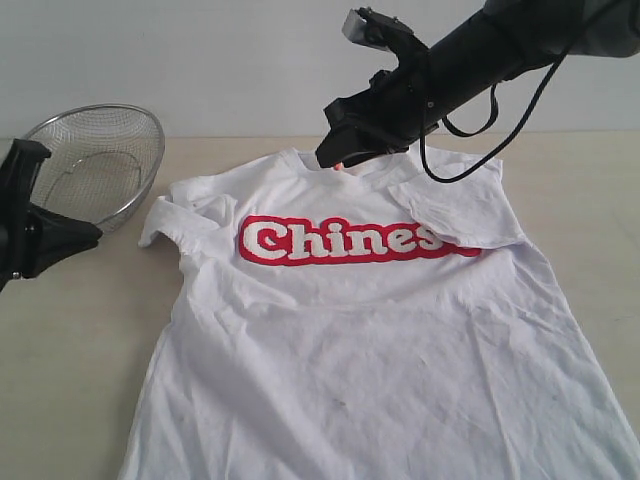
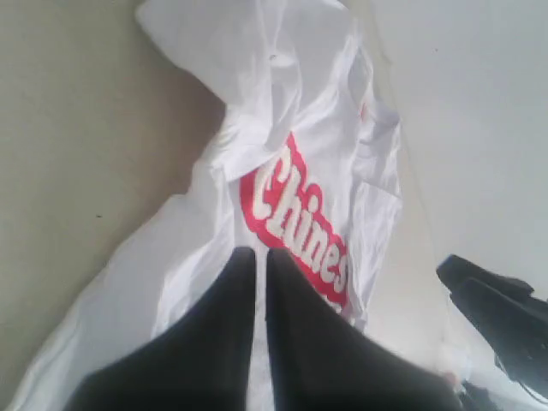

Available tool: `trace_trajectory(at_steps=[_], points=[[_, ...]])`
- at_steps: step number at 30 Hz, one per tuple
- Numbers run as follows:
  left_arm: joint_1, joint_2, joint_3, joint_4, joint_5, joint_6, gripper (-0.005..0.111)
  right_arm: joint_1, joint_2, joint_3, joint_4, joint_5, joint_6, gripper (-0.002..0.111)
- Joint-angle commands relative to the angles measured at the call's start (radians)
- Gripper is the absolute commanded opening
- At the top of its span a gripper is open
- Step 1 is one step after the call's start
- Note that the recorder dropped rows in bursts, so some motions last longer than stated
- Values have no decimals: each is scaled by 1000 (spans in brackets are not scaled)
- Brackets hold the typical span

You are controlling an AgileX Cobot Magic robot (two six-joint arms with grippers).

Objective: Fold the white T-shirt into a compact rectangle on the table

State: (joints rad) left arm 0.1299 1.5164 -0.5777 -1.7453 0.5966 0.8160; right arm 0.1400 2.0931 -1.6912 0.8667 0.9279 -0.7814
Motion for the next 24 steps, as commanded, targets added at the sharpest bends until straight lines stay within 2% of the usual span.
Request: trace_trajectory(at_steps=[1,6,9,12,15,20,24], points=[[47,99,-53,1,174,90,4,0,-5,-6,1,-4,-5,39],[72,202,-72,1,234,118,4,0,-5,-6,1,0,-5,39],[102,245,-72,1,336,270,4,0,-5,-6,1,-3,-5,39],[155,255,-57,1,412,346,4,0,-5,-6,1,-4,-5,39],[168,255,-49,1,500,460,4,0,-5,-6,1,-4,-5,39],[123,255,-5,1,456,582,4,0,-5,-6,1,-4,-5,39],[-13,255,-3,1,358,671,4,0,-5,-6,1,-4,-5,39]])
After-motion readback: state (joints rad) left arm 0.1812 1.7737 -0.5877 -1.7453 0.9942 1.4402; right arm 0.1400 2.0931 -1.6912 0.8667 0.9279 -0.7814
